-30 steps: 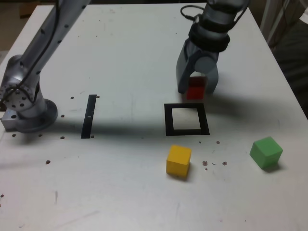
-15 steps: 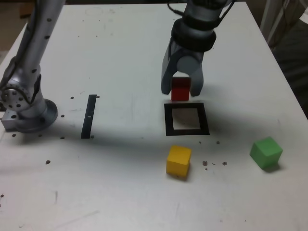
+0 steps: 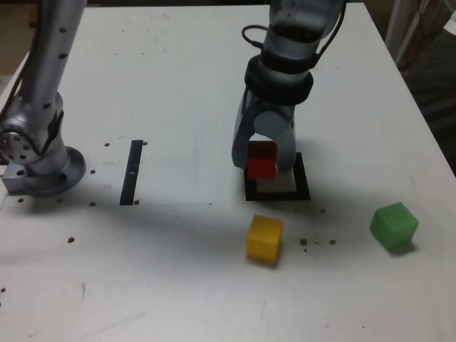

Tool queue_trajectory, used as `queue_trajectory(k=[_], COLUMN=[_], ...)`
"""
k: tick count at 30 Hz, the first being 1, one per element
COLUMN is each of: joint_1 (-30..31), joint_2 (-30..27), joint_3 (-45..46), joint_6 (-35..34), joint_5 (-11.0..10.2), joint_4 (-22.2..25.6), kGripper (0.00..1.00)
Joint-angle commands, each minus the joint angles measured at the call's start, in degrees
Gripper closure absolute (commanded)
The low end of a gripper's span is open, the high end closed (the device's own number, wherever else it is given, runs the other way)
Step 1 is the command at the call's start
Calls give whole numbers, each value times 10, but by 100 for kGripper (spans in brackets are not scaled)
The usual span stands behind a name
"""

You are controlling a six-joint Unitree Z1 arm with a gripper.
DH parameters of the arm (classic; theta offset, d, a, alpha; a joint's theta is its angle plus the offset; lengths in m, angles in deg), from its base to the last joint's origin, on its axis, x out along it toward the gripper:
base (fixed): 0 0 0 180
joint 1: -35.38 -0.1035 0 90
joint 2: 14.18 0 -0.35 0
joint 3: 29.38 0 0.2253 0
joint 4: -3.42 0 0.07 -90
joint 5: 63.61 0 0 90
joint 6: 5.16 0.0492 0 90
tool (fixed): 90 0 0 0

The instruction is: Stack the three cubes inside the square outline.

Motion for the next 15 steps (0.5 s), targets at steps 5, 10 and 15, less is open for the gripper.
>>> queue_trajectory(k=[5,10,15], joint_1=[4,2,-4], joint_2=[7,19,31], joint_3=[-3,-14,-24], joint_6=[-4,-3,0], joint_5=[1,-1,-4], joint_4=[-10,-13,-14], kGripper=[69,69,68])
